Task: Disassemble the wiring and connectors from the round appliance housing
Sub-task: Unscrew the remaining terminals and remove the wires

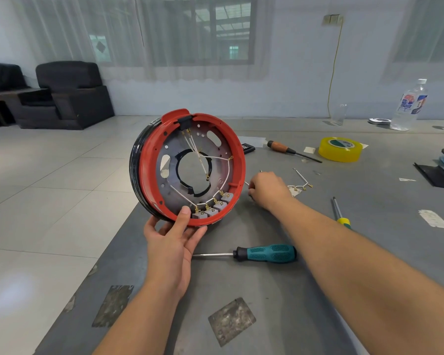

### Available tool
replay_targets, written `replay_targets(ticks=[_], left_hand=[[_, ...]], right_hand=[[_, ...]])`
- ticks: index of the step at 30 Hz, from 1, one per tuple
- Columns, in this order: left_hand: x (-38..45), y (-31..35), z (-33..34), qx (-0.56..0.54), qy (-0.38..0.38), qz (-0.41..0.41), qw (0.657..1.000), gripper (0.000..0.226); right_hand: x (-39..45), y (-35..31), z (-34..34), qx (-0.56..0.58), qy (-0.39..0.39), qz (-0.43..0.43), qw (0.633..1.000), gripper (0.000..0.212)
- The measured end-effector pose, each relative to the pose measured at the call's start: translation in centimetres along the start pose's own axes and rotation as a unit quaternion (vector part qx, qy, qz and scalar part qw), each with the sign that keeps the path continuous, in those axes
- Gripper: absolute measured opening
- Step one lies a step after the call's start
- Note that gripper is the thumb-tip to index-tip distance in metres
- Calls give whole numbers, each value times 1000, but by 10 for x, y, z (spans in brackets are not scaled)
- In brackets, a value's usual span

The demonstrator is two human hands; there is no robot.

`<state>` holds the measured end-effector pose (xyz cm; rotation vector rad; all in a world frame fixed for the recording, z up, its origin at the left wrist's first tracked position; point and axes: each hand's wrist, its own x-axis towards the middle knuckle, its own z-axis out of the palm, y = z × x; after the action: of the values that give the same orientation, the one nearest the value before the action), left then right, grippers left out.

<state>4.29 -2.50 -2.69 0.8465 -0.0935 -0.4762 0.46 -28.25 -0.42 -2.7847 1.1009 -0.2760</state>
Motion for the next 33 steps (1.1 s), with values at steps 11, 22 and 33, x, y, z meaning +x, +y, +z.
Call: replay_targets(ticks=[11,22,33], left_hand=[[-2,1,2,-4,2,-3,1000,48],[1,1,1,3,3,-8,1000,44],[-2,4,-3,28,-17,-14,999,51]], right_hand=[[-22,3,9,-89,38,-62,993,46],[-22,0,7,26,-22,18,999,44],[-84,-5,-21,462,4,7,887,29]])
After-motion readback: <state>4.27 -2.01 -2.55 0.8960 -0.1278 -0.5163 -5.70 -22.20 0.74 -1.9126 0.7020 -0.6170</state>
